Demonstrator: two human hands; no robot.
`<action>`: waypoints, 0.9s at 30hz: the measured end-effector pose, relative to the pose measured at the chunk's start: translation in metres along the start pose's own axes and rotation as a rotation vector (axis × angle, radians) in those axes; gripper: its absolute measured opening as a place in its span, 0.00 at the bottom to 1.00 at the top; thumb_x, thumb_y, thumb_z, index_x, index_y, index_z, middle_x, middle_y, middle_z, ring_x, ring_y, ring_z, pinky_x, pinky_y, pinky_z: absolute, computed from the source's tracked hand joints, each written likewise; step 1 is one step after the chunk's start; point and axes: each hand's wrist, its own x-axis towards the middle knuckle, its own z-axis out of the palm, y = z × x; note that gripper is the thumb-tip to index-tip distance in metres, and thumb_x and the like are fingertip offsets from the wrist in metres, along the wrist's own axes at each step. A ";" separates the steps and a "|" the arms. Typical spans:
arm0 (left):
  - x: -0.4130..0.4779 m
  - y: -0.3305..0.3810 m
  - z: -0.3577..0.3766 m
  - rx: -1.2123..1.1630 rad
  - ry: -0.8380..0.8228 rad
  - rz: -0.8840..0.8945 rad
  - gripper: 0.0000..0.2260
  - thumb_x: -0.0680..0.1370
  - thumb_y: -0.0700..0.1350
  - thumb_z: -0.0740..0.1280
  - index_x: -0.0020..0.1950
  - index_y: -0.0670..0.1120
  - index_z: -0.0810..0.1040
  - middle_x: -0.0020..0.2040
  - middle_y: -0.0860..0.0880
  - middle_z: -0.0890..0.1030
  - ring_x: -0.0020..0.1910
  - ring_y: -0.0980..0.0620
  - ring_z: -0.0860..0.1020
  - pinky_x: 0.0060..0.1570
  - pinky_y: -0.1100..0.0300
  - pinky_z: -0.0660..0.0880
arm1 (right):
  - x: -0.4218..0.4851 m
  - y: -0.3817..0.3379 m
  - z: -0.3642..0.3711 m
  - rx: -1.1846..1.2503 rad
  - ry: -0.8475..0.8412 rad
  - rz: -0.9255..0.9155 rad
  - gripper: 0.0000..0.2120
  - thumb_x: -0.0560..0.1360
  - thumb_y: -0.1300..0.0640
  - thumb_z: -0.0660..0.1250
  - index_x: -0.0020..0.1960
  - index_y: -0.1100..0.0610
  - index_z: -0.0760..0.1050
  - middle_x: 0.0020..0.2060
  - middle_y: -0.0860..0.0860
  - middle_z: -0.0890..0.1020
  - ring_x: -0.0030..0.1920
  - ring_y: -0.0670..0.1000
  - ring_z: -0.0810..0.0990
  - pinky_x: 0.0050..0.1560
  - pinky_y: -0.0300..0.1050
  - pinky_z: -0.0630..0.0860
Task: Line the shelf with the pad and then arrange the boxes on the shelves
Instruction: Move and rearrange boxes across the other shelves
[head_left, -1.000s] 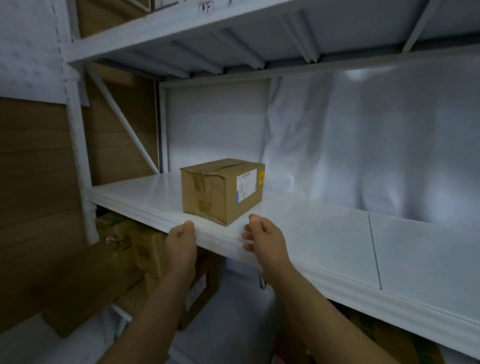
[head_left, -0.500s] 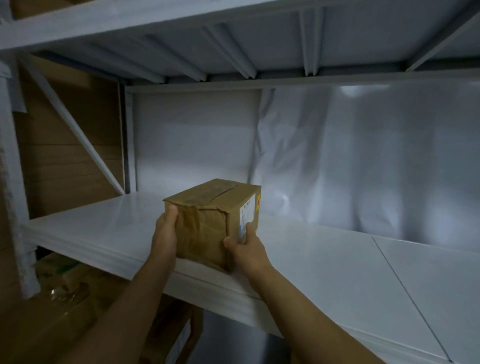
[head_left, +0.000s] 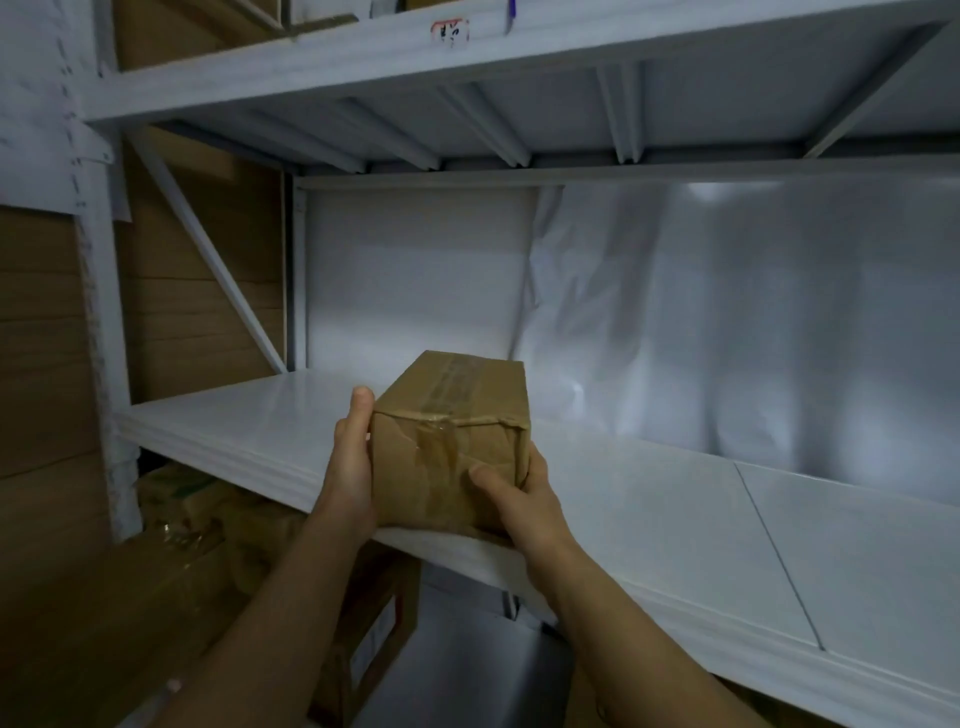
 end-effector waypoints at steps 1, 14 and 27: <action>-0.011 -0.001 0.000 -0.017 -0.009 -0.003 0.25 0.75 0.68 0.56 0.62 0.52 0.72 0.53 0.45 0.79 0.52 0.44 0.78 0.57 0.41 0.74 | -0.011 -0.001 -0.004 0.027 -0.004 0.000 0.33 0.72 0.49 0.71 0.72 0.48 0.59 0.58 0.47 0.71 0.57 0.50 0.73 0.60 0.47 0.73; -0.174 -0.034 -0.023 -0.222 -0.056 -0.071 0.19 0.75 0.57 0.63 0.61 0.48 0.79 0.52 0.43 0.84 0.52 0.42 0.81 0.46 0.50 0.77 | -0.166 0.007 -0.032 0.274 0.028 0.125 0.30 0.70 0.27 0.53 0.66 0.40 0.64 0.63 0.48 0.72 0.62 0.51 0.72 0.63 0.51 0.70; -0.254 -0.129 -0.089 -0.247 0.055 -0.100 0.20 0.75 0.44 0.56 0.66 0.45 0.73 0.66 0.42 0.74 0.63 0.37 0.72 0.56 0.43 0.72 | -0.260 0.079 -0.046 0.293 -0.038 0.289 0.60 0.46 0.28 0.74 0.73 0.42 0.56 0.68 0.51 0.68 0.65 0.55 0.70 0.66 0.57 0.71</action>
